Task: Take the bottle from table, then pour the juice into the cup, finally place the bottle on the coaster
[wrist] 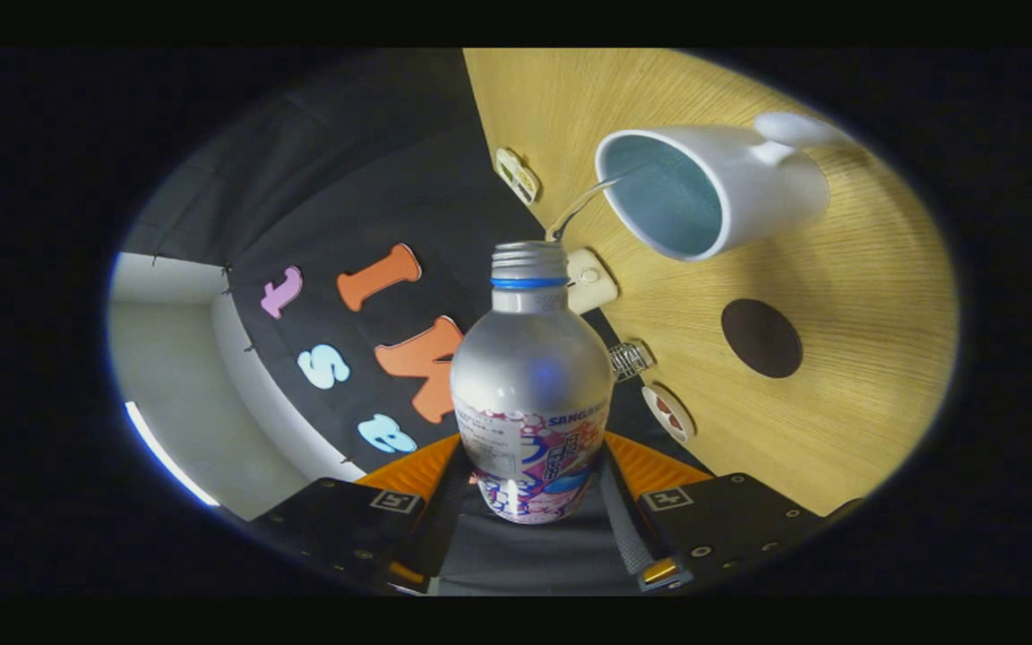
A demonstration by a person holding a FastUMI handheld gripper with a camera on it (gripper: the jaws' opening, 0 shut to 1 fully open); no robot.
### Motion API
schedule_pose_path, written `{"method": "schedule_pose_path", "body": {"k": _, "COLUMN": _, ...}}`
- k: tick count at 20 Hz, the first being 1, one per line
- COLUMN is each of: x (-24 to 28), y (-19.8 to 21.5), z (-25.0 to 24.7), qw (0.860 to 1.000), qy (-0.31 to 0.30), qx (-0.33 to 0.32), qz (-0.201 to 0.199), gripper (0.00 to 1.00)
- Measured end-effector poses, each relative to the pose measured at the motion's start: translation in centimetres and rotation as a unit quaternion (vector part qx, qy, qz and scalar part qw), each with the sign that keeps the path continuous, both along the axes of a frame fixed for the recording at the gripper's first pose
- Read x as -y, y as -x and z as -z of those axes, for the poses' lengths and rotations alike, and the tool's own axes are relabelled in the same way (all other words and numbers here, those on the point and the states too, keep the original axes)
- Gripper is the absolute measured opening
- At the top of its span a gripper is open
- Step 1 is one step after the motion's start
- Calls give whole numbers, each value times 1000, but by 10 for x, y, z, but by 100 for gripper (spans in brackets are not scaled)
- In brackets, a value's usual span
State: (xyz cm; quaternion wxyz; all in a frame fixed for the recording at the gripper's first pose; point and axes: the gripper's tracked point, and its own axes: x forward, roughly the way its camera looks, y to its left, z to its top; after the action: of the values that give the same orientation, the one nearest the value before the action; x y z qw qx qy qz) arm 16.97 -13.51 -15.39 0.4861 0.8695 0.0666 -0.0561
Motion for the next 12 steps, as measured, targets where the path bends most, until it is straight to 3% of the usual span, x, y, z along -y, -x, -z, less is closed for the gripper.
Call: {"method": "schedule_pose_path", "body": {"k": 12, "x": 2, "y": 2, "z": 9, "qw": 1000, "qy": -22, "qx": -11, "qz": 4, "gripper": 74}}
